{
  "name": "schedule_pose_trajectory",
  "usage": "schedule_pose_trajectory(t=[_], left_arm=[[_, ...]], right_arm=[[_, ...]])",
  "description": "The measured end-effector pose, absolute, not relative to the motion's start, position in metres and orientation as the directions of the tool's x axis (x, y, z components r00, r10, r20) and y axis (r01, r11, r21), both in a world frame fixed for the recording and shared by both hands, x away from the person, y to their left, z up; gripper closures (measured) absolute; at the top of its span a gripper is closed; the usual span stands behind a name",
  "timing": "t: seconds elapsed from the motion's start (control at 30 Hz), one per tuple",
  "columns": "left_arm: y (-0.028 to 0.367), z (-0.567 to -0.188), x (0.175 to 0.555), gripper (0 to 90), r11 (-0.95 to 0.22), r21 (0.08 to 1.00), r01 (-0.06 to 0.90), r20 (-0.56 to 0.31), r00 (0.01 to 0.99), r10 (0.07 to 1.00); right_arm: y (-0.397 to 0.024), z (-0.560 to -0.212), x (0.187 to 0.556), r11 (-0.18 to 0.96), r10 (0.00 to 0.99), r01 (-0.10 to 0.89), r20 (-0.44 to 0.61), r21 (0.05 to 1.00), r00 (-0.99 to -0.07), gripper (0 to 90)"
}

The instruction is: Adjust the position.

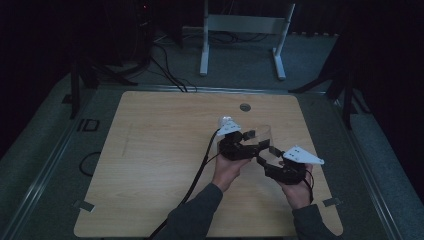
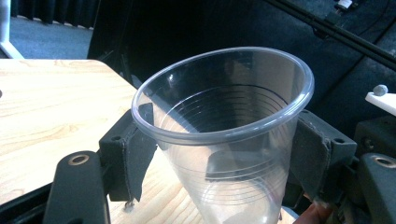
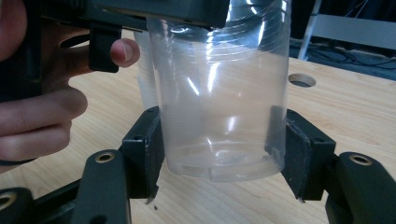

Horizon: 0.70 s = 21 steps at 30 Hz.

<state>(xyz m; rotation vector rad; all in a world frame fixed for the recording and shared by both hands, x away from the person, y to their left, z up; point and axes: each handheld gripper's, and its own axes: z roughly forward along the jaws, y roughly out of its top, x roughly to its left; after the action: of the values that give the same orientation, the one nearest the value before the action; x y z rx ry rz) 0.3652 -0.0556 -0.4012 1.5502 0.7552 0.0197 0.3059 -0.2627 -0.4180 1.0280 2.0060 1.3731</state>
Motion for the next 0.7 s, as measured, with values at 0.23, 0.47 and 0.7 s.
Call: schedule_pose_trajectory(t=[0.23, 0.47, 0.7], left_arm=[[-0.055, -0.399, 0.362, 28.3, 0.031, 0.914, 0.405, -0.367, 0.79, 0.491], [-0.059, -0.398, 0.358, 28.3, -0.05, 0.935, 0.351, -0.27, 0.797, 0.54], [-0.065, -0.396, 0.351, 28.3, -0.151, 0.948, 0.28, -0.144, 0.802, 0.58]], right_arm=[[-0.265, -0.417, 0.308, 0.231, 0.79, 0.32, 0.014, 0.919, -0.613, 34.5], [-0.265, -0.414, 0.31, 0.252, 0.781, 0.319, 0.003, 0.914, -0.625, 31.6], [-0.263, -0.416, 0.312, 0.27, 0.771, 0.331, 0.003, 0.904, -0.637, 32.9]])
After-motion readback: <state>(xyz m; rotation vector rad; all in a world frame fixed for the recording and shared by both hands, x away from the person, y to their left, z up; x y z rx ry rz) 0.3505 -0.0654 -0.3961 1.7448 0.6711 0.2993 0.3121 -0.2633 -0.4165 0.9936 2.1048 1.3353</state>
